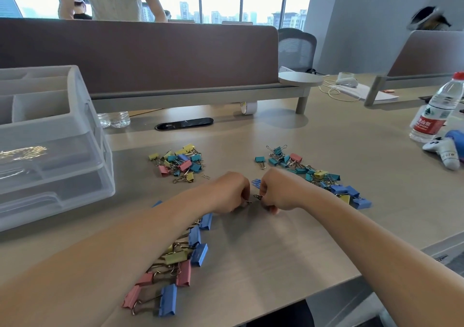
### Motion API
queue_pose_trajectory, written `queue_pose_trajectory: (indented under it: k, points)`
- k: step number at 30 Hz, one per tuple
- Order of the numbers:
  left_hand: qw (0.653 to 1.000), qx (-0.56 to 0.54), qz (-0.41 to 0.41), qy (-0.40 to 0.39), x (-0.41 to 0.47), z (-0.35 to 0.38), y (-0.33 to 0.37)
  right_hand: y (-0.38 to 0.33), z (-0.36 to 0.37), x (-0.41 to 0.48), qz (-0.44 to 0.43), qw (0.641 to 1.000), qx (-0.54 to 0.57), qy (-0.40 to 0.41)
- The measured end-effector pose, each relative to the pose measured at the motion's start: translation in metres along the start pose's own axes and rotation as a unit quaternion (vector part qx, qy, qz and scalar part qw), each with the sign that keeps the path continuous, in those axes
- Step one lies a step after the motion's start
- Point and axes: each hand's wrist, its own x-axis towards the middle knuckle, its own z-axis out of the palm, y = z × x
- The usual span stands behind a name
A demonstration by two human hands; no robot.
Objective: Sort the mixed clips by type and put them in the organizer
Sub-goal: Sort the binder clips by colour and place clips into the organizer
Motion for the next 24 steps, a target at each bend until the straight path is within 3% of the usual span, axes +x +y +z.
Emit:
queue_pose_trajectory:
  k: [13,16,24]
  points:
    - [0.993,0.109,-0.035,0.007,-0.003,0.009,0.006,-0.003,-0.004,-0.006,0.004,1.0,-0.018,0.007]
    - [0.995,0.088,-0.025,0.028,-0.008,0.012,0.005,-0.005,-0.002,-0.007,0.011,0.999,-0.049,-0.003]
    - [0.997,-0.03,-0.033,0.062,-0.022,-0.006,-0.01,-0.021,-0.006,-0.016,0.0,1.0,-0.005,0.027]
